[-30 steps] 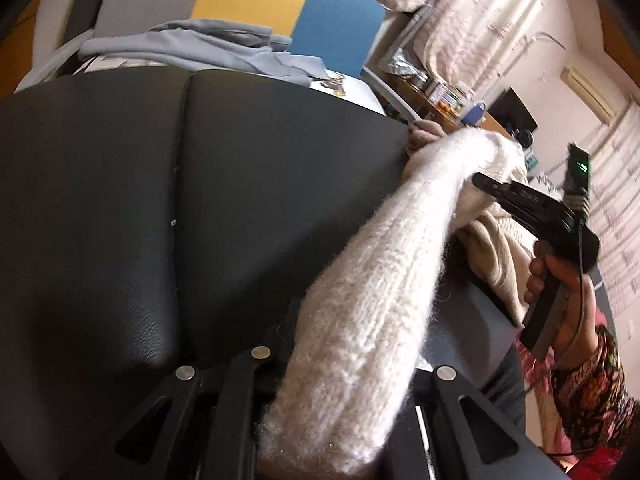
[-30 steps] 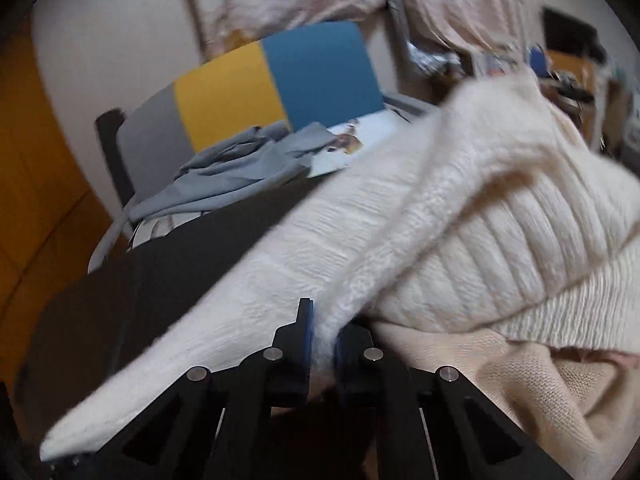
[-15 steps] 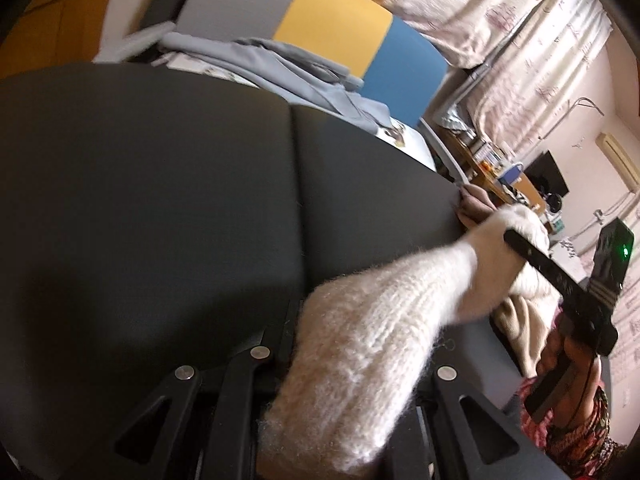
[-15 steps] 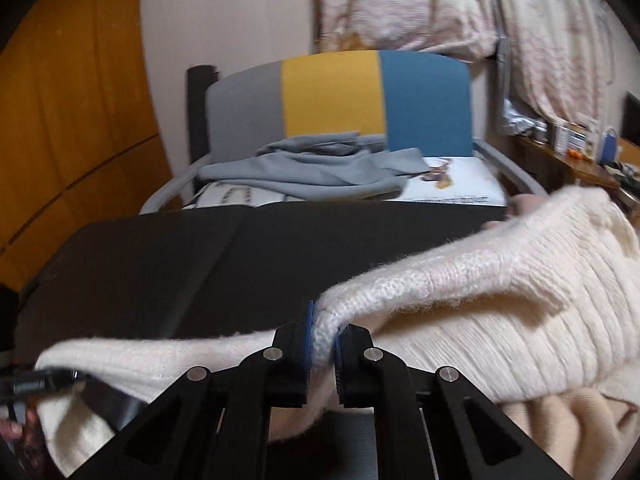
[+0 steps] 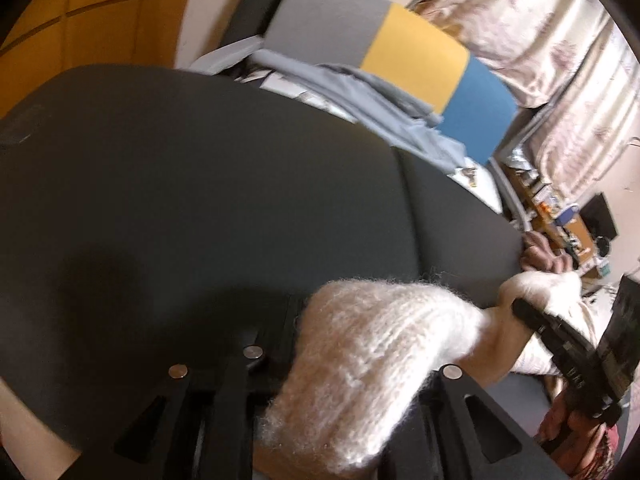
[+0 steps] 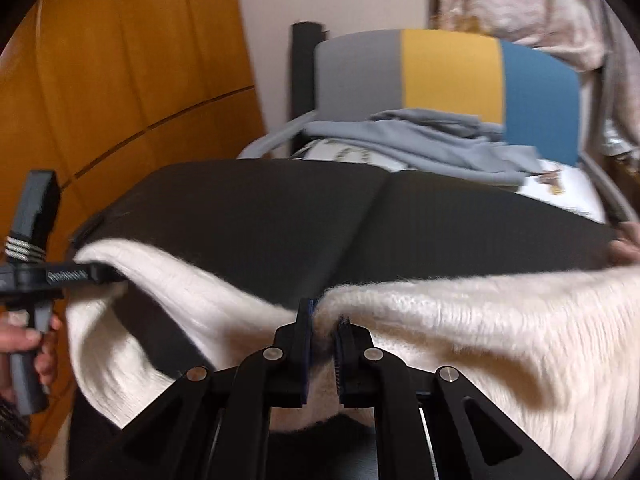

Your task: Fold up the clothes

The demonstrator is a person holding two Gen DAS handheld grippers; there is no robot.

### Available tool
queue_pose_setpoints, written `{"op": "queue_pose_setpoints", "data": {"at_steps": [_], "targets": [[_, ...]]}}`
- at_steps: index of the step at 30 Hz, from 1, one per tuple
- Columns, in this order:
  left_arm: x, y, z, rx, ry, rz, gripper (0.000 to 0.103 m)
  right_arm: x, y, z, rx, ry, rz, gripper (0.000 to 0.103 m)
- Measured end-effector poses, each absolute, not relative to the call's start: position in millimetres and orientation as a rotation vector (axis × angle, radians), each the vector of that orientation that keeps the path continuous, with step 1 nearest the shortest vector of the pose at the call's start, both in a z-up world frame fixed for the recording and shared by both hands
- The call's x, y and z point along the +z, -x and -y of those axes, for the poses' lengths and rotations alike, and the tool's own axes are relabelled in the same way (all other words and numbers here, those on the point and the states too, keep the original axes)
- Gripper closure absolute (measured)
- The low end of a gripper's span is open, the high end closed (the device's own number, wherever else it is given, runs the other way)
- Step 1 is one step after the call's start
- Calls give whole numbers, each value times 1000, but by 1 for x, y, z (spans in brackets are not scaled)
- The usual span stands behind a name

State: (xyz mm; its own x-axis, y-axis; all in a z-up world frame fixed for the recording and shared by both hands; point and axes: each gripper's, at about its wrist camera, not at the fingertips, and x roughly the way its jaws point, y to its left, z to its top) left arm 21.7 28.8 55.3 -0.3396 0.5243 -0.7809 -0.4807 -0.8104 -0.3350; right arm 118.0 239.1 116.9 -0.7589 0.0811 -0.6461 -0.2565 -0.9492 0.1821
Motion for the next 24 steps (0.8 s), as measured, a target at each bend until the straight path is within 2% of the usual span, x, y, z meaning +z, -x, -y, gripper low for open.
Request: {"op": "queue_pose_setpoints", "data": {"at_steps": [4,7,8,9,11,15,21,24], "targets": [[43,-27,-22,2160,1333,-46,78,113,-99,-231,2800,1032,-402,93],[34,-30,-17,2154,1368,-126,69,99,-86,-235,2789,1086,-464,89],[31,-32,-15,2152,1379,-153,66,94,-84,-238,2779,1107,-499,81],[28,-33,-14,2149,1391,-180,65,89,-89,-243,2776,1120,-543,65],[22,-35,-11,2143,1413,-234,64,83,-101,-252,2767,1134,-616,45],[12,-40,-6,2121,1448,-331,64,100,-153,-273,2757,1010,-598,42],[45,-45,-42,1931,1321,-240,64,127,-233,-329,2550,874,-444,38],[62,-48,-62,1834,1255,-200,64,116,-256,-355,2447,905,-508,38]]}}
